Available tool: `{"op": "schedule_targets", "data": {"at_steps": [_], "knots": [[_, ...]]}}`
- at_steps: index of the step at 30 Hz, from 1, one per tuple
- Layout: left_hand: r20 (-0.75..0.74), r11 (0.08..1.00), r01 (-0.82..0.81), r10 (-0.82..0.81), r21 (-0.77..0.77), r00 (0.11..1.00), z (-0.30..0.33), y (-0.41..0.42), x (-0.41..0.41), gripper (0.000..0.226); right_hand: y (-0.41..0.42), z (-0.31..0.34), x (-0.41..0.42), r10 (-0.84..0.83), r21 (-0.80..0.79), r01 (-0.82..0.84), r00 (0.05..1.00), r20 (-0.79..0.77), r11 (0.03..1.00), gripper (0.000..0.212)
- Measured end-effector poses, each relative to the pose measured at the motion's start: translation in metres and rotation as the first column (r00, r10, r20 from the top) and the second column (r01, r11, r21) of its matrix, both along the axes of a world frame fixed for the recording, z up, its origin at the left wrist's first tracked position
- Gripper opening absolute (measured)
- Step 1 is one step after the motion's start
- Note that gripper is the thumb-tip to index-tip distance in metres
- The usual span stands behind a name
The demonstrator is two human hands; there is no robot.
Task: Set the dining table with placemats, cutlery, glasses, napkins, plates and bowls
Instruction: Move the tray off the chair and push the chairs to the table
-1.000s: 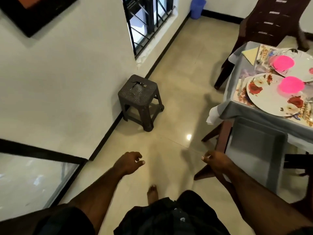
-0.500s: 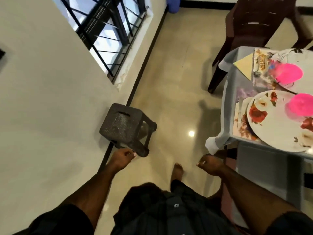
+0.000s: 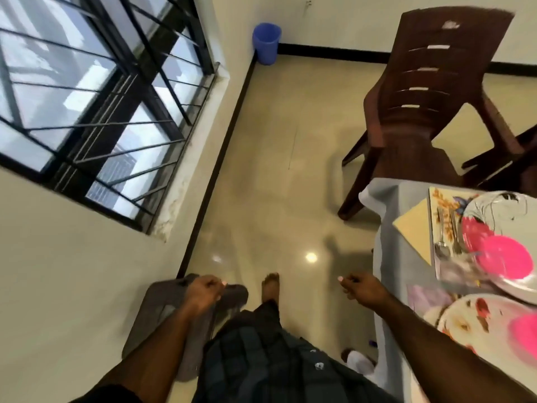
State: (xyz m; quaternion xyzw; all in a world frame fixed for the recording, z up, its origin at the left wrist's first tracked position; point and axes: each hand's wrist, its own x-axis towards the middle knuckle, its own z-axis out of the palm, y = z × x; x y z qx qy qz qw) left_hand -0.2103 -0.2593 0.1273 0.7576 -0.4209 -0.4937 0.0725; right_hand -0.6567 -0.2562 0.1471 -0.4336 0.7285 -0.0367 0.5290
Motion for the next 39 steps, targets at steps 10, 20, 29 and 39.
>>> {"op": "schedule_targets", "data": {"at_steps": [10,20,29,39], "knots": [[-0.074,0.957,0.274,-0.281,-0.092,0.957,0.048,-0.368,-0.111,0.015,-0.244,-0.038,-0.069,-0.127,-0.081,0.128,0.992,0.008,0.989,0.029],[0.001,0.963,0.268,-0.268,-0.037,0.964,0.059,-0.620,-0.181,0.018,-0.523,-0.031,-0.142,-0.273,0.011,0.274,0.953,0.132,0.962,0.031],[-0.049,0.984,0.155,-0.160,-0.091,0.986,0.040,-0.875,-0.226,0.017,-0.812,-0.009,-0.185,-0.251,-0.092,0.267,0.955,0.156,0.959,0.030],[-0.040,0.867,0.495,-0.498,-0.061,0.866,0.053,-1.183,-0.337,0.020,-1.060,0.001,-0.225,-0.234,-0.027,0.236,0.970,0.062,0.971,0.040]]}}
